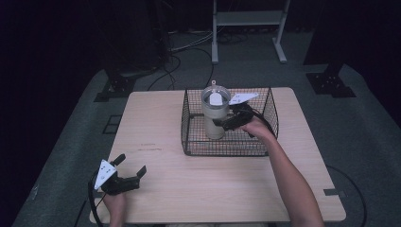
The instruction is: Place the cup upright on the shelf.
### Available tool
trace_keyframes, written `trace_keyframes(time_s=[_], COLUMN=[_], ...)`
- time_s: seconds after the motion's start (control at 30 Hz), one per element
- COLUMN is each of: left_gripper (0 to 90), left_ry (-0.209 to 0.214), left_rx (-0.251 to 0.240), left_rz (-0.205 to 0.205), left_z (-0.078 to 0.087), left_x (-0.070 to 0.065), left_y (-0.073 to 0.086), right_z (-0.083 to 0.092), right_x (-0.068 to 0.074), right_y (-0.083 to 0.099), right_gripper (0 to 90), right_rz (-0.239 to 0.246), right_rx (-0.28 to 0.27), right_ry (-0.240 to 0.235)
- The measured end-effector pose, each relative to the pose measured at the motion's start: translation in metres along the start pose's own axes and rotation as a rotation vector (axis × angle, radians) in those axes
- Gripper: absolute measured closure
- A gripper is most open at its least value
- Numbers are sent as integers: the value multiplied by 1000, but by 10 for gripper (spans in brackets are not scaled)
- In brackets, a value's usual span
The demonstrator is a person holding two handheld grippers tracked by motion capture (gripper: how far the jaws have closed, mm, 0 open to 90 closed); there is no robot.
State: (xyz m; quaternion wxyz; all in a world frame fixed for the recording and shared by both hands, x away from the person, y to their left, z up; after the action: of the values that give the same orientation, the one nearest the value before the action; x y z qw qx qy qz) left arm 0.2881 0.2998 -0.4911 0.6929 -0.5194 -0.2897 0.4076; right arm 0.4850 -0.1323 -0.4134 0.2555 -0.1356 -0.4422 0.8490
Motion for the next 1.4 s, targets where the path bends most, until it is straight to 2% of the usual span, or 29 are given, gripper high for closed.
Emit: trace_keyframes(time_s=[0.17,0.33,0.47,1.0,1.1,1.4], left_gripper=[0,0,0,0,0,0], left_ry=[-1,1,1,0,0,-1], left_rx=[0,0,-2,-1,0,0], left_rz=[1,0,-4,-7,-4,-7], left_z=[0,0,0,0,0,0], left_x=[0,0,0,-1,0,-1], left_y=[0,0,0,0,0,0], right_z=[8,18,25,53,58,73], right_x=[1,1,3,13,14,19], right_y=[0,-3,-3,-9,-9,-3], right_gripper=[87,87,87,86,86,87], right_rz=[1,-10,8,-22,-19,-32], right_rx=[19,12,24,36,36,14], right_ry=[-4,3,7,18,38,39])
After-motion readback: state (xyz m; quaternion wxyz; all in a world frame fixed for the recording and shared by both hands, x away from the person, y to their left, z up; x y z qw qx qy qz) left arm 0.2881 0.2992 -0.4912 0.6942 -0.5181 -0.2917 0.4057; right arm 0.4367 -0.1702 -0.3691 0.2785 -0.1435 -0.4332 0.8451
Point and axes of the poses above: each handheld gripper's, and its own axes: z roughly backward along the jaws, y roughly out of its underside, x roughly to its left, the point moved 1 cm from there along -z, roughly forward along the jaws, and after that the axes turned 6 degrees about x, right-handed, at the moved point
